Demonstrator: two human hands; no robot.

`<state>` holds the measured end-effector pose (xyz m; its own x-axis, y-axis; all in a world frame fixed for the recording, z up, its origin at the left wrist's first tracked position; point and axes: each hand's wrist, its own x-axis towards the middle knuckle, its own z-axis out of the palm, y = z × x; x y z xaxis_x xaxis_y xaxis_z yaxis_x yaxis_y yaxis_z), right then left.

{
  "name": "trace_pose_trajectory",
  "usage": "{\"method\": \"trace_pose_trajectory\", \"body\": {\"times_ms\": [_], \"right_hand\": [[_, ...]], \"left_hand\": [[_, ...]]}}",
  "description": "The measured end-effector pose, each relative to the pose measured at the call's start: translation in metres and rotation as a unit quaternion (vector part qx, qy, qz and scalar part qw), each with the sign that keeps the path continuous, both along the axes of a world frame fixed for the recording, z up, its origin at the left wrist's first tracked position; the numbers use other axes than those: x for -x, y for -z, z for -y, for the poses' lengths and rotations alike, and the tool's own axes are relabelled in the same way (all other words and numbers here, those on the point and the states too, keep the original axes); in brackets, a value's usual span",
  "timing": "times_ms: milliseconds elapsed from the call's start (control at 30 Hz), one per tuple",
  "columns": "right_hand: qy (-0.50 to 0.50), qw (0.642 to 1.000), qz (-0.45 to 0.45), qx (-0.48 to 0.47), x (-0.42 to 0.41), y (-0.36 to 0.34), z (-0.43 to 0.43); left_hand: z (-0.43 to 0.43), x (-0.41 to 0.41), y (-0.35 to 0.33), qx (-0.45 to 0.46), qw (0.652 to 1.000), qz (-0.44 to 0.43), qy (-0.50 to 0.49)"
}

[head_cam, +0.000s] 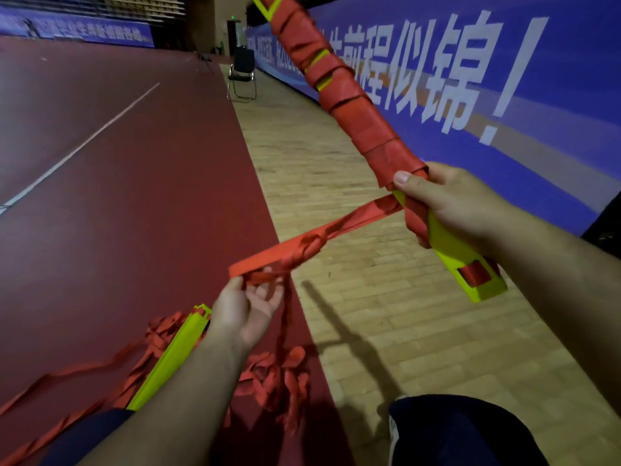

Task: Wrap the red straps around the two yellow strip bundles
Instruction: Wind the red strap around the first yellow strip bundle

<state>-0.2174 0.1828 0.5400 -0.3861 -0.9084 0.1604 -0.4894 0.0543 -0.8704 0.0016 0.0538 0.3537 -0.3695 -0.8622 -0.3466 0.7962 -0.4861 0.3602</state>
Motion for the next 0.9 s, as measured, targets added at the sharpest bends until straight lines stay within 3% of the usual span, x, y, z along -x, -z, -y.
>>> {"method": "trace_pose_trajectory", "body": {"times_ms": [67,100,133,167,200,233,267,300,433,500,567,633,667,700,733,767,833,900], "right_hand": [[0.009,1.000,-0.009,-0.008,0.004,0.007,-0.002],[0.014,1.000,-0.013,-0.013,0.007,0.010,-0.004],[0.017,1.000,-0.018,-0.017,0.009,0.011,-0.005],[0.019,0.999,-0.022,-0.022,0.011,0.011,-0.006],[0.019,0.999,-0.025,-0.024,0.013,0.011,-0.006],[0.020,0.999,-0.023,-0.023,0.015,0.011,-0.006],[0.020,0.999,-0.018,-0.021,0.016,0.010,-0.007],[0.022,0.999,-0.014,-0.018,0.017,0.008,-0.007],[0.052,0.999,-0.015,-0.005,0.019,-0.002,-0.007],[0.054,0.999,0.002,0.002,0.018,-0.005,-0.007],[0.043,0.999,0.007,0.007,0.014,-0.004,-0.004],[0.029,0.999,0.012,0.012,0.008,-0.001,0.000],[0.024,1.000,0.007,0.011,0.005,0.001,0.001],[0.020,1.000,-0.001,0.009,0.003,0.002,0.002],[0.016,1.000,-0.012,0.006,0.000,0.002,0.003],[0.010,1.000,-0.024,0.003,-0.003,0.002,0.003],[0.000,1.000,-0.031,-0.003,-0.008,0.003,0.005],[-0.004,1.000,-0.029,-0.008,-0.012,0.006,0.007]], "left_hand": [[0.002,-0.008,-0.011,0.044,0.998,-0.010,0.037],[0.003,-0.012,-0.012,0.077,0.995,0.024,0.057],[0.004,-0.015,-0.009,0.132,0.984,0.102,0.068],[0.006,-0.019,-0.004,0.213,0.947,0.232,0.065],[0.008,-0.023,0.002,0.305,0.872,0.378,0.060],[0.010,-0.028,0.006,0.384,0.773,0.502,0.055],[0.013,-0.032,0.011,0.434,0.684,0.584,0.050],[0.017,-0.037,0.013,0.467,0.619,0.630,0.047],[0.033,-0.054,0.027,0.524,0.459,0.715,0.067],[0.042,-0.056,0.038,0.526,0.413,0.741,0.056],[0.049,-0.053,0.047,0.467,0.467,0.751,-0.003],[0.048,-0.045,0.048,0.301,0.617,0.726,-0.041],[0.046,-0.041,0.044,0.204,0.718,0.665,-0.035],[0.042,-0.034,0.038,0.111,0.822,0.558,-0.007],[0.037,-0.028,0.032,0.028,0.903,0.426,0.037],[0.032,-0.022,0.027,-0.023,0.948,0.311,0.068],[0.028,-0.014,0.017,-0.044,0.984,0.162,0.053],[0.017,-0.007,0.004,0.014,0.989,0.135,0.056]]}}
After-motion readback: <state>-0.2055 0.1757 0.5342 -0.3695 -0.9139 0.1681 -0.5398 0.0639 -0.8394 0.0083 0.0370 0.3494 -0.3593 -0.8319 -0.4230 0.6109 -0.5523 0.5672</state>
